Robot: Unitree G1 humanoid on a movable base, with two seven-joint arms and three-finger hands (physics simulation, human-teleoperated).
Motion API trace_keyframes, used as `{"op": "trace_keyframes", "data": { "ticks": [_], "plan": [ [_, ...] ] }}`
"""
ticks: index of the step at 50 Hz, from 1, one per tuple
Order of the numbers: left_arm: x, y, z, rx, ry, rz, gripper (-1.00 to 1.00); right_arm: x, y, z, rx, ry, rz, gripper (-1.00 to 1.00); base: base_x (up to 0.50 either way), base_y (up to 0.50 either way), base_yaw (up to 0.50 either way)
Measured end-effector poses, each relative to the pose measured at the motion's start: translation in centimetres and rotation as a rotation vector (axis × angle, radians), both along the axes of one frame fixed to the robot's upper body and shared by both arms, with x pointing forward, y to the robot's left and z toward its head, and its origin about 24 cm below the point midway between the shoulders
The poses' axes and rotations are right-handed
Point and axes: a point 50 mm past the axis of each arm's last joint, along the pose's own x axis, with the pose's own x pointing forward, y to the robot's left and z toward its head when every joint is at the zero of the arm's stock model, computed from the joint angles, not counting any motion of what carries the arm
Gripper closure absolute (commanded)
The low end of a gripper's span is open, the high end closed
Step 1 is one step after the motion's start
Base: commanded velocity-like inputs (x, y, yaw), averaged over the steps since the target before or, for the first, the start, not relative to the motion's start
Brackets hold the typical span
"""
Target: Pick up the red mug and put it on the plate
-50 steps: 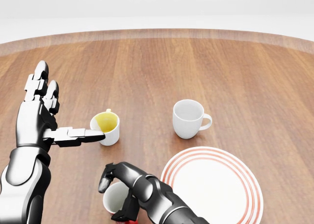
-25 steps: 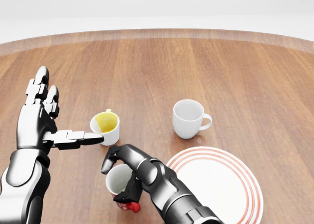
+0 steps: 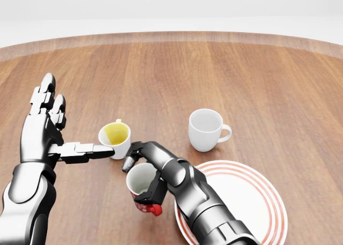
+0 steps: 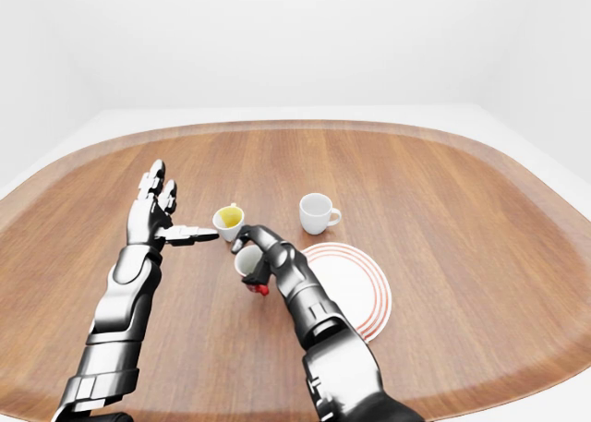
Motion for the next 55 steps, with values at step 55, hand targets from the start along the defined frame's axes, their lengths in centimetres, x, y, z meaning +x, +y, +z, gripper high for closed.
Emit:
{"op": "trace_keyframes", "data": {
  "ticks": [55],
  "plan": [
    [-0.3, 0.4, 1.1, 0.002, -0.047, 0.014, -1.00, 1.0, -5.4, 1.9, 0.014, -0.109, -0.066, 1.00, 0.00, 0.00, 0.00]
  ]
}}
